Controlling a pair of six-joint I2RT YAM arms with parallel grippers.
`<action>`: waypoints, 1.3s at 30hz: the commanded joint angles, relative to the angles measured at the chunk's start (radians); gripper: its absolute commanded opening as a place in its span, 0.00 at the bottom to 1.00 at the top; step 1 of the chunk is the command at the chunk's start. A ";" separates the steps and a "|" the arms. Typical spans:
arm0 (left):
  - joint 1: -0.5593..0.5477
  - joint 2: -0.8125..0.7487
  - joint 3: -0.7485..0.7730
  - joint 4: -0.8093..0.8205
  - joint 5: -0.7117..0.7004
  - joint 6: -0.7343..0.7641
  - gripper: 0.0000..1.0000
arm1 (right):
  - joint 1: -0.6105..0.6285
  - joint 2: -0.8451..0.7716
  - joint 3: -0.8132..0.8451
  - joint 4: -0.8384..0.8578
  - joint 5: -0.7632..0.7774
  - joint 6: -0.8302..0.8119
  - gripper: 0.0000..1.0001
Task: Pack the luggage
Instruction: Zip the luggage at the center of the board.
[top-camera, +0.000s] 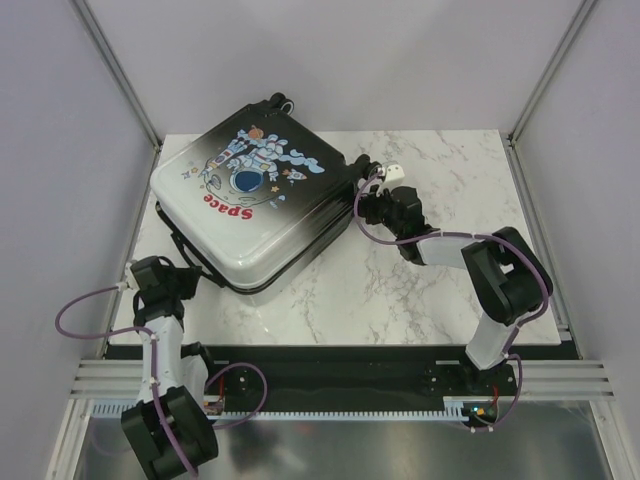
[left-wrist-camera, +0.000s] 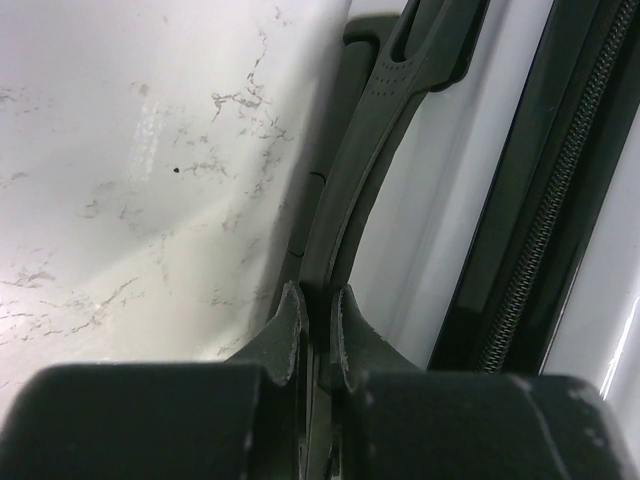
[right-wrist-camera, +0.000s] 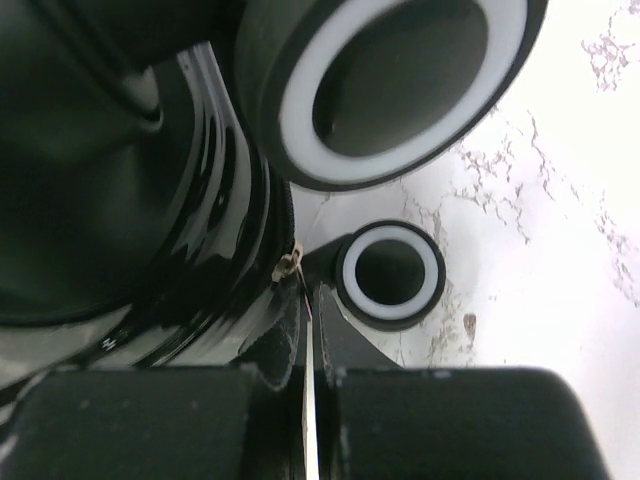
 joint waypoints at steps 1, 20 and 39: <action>0.079 0.033 -0.005 -0.044 -0.231 0.061 0.02 | -0.112 0.042 0.096 0.059 0.225 -0.020 0.00; 0.133 0.063 0.045 -0.032 -0.208 0.218 0.02 | -0.147 0.096 0.254 0.031 0.187 -0.026 0.00; 0.135 0.046 0.065 -0.015 -0.167 0.337 0.02 | -0.256 -0.104 0.503 -0.620 -0.170 -0.116 0.82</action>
